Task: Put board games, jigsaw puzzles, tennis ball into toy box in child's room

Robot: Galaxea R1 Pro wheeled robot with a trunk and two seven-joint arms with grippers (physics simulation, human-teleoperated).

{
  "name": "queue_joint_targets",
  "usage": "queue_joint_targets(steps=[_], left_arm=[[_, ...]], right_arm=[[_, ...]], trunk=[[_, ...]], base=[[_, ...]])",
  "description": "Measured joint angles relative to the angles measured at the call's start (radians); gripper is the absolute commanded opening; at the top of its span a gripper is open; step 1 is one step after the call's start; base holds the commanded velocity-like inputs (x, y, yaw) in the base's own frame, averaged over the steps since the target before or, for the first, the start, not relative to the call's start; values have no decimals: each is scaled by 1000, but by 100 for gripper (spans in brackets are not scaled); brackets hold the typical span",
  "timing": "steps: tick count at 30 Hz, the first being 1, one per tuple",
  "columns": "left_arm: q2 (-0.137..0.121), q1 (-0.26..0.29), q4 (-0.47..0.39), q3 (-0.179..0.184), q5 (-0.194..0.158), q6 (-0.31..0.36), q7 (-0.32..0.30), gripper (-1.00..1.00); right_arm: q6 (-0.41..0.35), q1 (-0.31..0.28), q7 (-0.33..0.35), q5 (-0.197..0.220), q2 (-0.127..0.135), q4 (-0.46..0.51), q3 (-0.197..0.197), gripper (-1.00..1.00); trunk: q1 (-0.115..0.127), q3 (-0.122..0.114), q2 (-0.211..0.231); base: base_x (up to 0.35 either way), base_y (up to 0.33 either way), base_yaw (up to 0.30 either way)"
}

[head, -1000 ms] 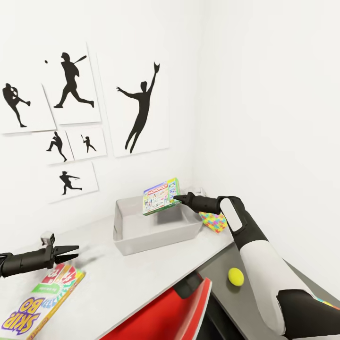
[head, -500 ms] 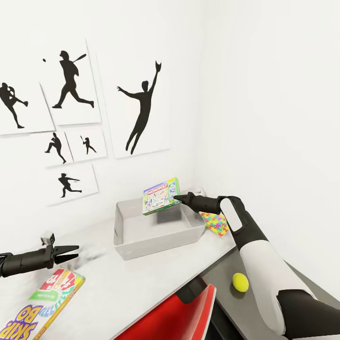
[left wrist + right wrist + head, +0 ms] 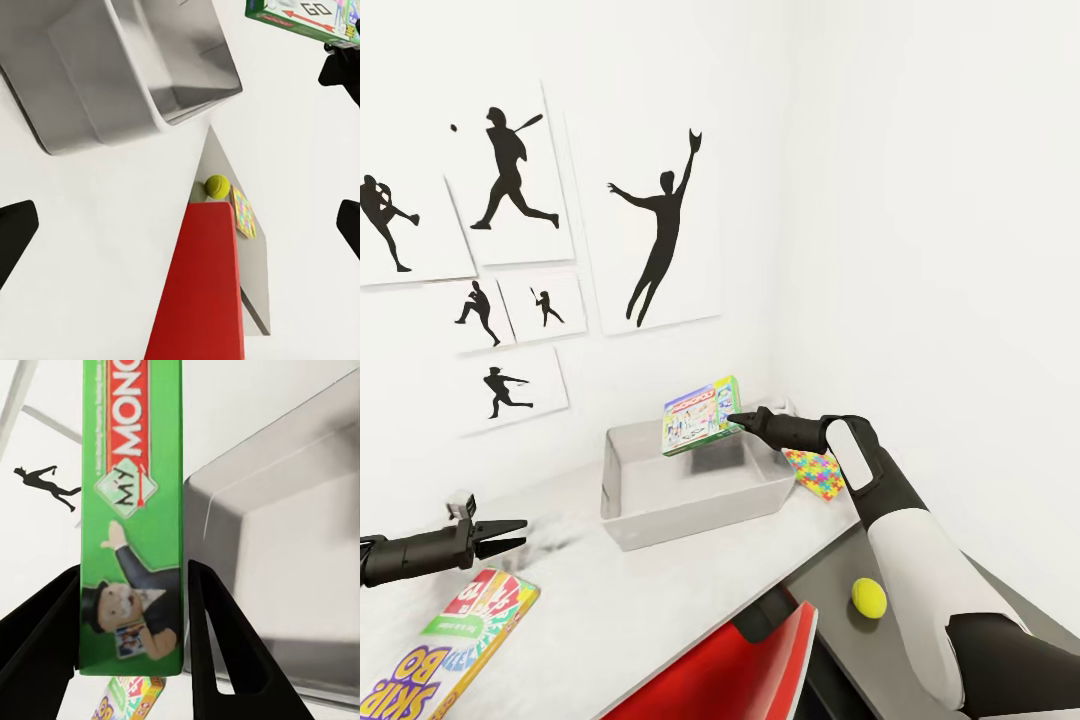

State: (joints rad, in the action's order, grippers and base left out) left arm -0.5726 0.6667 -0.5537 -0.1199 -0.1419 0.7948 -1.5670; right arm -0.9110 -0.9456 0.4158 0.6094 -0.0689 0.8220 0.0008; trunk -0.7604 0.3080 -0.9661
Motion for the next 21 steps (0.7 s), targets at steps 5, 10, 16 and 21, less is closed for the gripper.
queue_joint_targets(steps=[5,10,16,21], left_arm=[[0,0,0,0,0,0,0,100],[0,0,0,0,0,0,0,100],[0,0,0,0,0,0,0,100],[0,0,0,0,-1,0,0,100]], right_arm=[[-1,0,2,0,2,2,-1,-100],[-3,0,0,0,2,3,0,-100],[-2,0,-1,-1,2,4,0,-100],[-1,0,-3,-1,1,5,0,-100]], trunk=[[0,0,0],[0,0,0],[0,0,0],[0,0,0]], base=[[0,0,0],[0,0,0],[0,0,0],[0,0,0]])
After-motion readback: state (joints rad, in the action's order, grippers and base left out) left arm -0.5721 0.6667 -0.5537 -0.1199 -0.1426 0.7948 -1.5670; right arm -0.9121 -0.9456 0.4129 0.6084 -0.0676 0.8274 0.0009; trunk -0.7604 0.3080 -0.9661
